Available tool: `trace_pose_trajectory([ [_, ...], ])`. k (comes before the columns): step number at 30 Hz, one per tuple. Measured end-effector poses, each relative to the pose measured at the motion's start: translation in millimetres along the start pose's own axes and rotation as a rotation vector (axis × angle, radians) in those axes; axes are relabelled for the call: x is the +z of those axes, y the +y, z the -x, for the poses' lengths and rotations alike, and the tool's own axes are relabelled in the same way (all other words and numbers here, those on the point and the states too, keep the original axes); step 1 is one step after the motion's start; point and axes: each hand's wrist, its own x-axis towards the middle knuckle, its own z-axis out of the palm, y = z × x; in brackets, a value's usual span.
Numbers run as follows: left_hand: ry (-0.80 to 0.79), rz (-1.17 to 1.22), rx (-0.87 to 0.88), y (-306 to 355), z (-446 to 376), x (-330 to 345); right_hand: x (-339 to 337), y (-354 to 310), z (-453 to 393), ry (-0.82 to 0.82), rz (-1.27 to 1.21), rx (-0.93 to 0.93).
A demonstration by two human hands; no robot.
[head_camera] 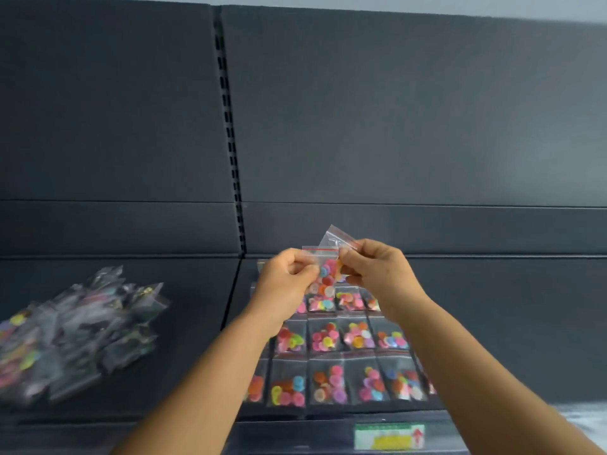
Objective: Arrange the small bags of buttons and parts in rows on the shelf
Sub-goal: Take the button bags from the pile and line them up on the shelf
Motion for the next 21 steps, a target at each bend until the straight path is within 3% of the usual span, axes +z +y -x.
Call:
trace_pose_trajectory([
  [11,0.056,-0.078,0.034,15,-15,86,-87,15,-20,0.126,-0.023,0.004],
  [21,-0.077,-0.162,0.074,11,-46,133,-116,37,-33,0.262,0.042,0.060],
])
